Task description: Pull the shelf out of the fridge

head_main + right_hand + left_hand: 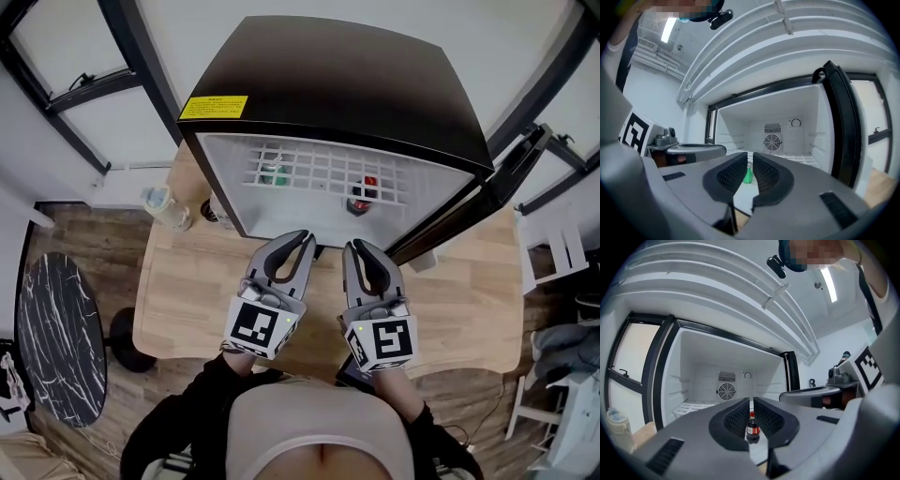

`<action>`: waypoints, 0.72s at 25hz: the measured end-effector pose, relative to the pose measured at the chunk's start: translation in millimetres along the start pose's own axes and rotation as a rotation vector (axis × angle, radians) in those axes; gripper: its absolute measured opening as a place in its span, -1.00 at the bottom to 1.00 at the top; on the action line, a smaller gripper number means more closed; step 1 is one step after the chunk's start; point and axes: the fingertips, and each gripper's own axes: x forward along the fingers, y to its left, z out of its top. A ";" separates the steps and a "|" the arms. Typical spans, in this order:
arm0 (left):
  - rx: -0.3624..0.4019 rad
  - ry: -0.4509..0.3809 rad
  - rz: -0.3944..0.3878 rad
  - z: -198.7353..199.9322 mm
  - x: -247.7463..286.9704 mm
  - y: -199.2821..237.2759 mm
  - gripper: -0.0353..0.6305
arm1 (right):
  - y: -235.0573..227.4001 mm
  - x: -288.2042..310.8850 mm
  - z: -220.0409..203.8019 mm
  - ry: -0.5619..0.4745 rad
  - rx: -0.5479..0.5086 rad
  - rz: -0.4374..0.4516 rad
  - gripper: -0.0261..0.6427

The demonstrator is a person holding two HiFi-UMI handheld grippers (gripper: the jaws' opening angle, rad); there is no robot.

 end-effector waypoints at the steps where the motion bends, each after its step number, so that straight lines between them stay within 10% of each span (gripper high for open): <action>1: -0.011 -0.011 0.004 0.5 2.2 2.5 -0.87 | -3.8 2.7 -1.7 0.002 0.025 -0.006 -0.81; 10: -0.253 0.000 0.055 -20.3 26.5 34.3 -0.46 | -33.6 34.9 -32.6 0.030 0.448 -0.019 -0.36; 18: -0.375 0.055 0.065 -48.5 52.4 46.8 -0.19 | -58.5 60.0 -54.2 0.036 0.602 -0.081 -0.25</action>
